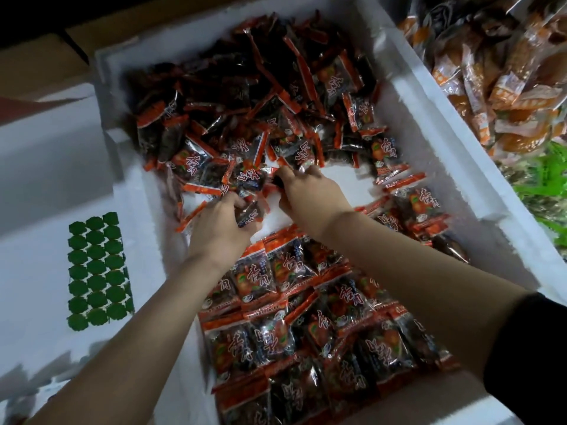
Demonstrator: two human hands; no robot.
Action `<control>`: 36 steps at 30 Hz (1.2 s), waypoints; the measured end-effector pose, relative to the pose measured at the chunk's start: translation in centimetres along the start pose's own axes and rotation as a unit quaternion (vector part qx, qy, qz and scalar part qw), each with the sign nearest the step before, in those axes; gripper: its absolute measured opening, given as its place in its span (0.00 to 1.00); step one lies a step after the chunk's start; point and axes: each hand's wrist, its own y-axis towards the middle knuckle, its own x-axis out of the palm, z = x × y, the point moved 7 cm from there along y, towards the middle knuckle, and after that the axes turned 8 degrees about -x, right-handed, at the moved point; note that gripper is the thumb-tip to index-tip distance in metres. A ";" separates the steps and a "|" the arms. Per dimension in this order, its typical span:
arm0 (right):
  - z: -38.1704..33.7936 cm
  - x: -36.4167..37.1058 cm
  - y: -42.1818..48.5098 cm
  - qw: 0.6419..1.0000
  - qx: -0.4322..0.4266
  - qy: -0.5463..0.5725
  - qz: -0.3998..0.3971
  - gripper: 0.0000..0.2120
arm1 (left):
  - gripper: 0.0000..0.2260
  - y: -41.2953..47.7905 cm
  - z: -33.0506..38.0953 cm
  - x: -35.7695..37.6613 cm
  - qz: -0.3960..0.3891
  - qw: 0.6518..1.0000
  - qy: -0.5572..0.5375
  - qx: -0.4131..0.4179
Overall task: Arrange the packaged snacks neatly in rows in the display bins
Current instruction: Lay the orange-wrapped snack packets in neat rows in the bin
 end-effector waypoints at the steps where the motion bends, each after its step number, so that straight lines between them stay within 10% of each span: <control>1: 0.5 -0.7 -0.3 0.999 0.010 0.028 0.025 0.16 | 0.11 -0.1 -0.1 -0.3 0.010 0.999 -0.035 0.007; 7: 3.5 -4.3 -4.5 0.932 0.098 0.312 0.155 0.15 | 0.11 -2.0 1.6 -3.3 0.042 0.977 -0.206 0.037; 14: 5.1 -7.0 -10.4 0.936 0.130 0.311 0.098 0.13 | 0.09 -5.5 6.3 -3.7 -0.026 0.940 -0.331 0.079; 18: 8.2 -7.7 -12.7 0.880 0.193 0.410 0.145 0.12 | 0.12 -7.2 9.0 -2.3 -0.060 0.936 -0.330 0.103; 26: 11.3 -8.9 -11.2 0.986 0.084 0.142 0.029 0.20 | 0.10 -7.5 10.2 1.0 -0.101 0.936 -0.336 0.036; 36: 9.7 -1.9 -6.8 0.981 -0.105 0.062 -0.148 0.19 | 0.08 -8.5 10.8 4.5 -0.148 0.931 -0.332 -0.027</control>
